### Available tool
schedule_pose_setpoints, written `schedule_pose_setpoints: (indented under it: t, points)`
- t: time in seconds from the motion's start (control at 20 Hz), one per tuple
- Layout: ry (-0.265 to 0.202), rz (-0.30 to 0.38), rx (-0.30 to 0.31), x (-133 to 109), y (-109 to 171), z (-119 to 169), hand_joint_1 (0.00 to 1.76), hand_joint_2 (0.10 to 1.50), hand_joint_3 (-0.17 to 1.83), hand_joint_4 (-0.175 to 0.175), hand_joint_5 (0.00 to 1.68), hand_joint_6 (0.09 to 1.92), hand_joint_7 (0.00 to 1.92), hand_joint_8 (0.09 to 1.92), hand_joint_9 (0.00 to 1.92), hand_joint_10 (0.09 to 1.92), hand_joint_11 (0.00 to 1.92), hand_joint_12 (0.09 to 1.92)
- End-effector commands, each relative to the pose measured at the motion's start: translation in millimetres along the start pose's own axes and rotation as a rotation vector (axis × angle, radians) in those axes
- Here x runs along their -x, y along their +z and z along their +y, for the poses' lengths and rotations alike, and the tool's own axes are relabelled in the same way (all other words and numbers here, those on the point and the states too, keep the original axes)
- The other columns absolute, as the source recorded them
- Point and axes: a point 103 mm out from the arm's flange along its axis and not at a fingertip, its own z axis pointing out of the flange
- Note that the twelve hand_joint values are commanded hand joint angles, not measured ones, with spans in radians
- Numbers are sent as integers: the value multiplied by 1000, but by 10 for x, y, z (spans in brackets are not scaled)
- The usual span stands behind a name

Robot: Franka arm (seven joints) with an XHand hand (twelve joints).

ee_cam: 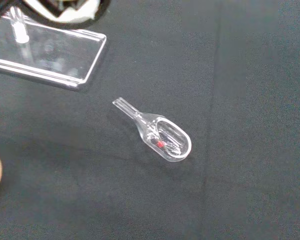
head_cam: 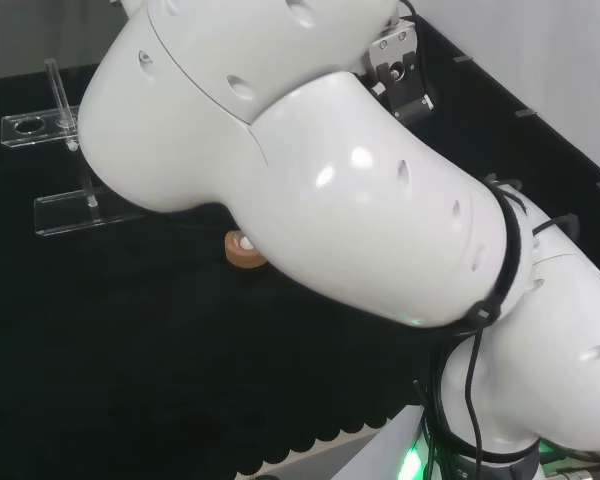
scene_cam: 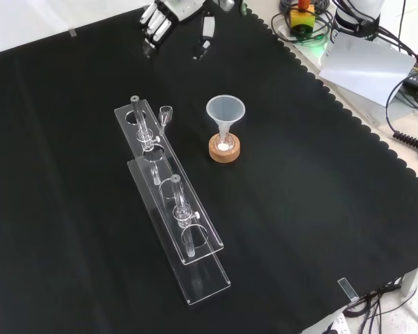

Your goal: Remove the funnel from the round-bottom flask.

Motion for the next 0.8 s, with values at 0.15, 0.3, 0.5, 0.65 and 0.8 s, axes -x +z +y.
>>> schedule_pose_setpoints:
  t: [0.15, 0.3, 0.5, 0.65, 0.8]
  points:
    - [3, 21, -19, -74, -95, -394, 761, 688, 522, -50, 449, 87, 369, 662, 622, 592, 380, 1314]
    - [-7, 25, -28, -131, -162, -509, 758, 690, 522, -46, 451, 87, 371, 661, 626, 589, 382, 1314]
    - [-28, 29, -45, -329, -216, -642, 752, 691, 521, -43, 449, 87, 368, 658, 627, 585, 383, 1315]
    - [-51, 38, -62, -525, -226, -719, 743, 691, 519, -42, 437, 87, 355, 652, 623, 582, 385, 1317]
    - [-67, 46, -87, -706, -221, -767, 727, 688, 516, -43, 407, 87, 326, 643, 606, 575, 392, 1322]
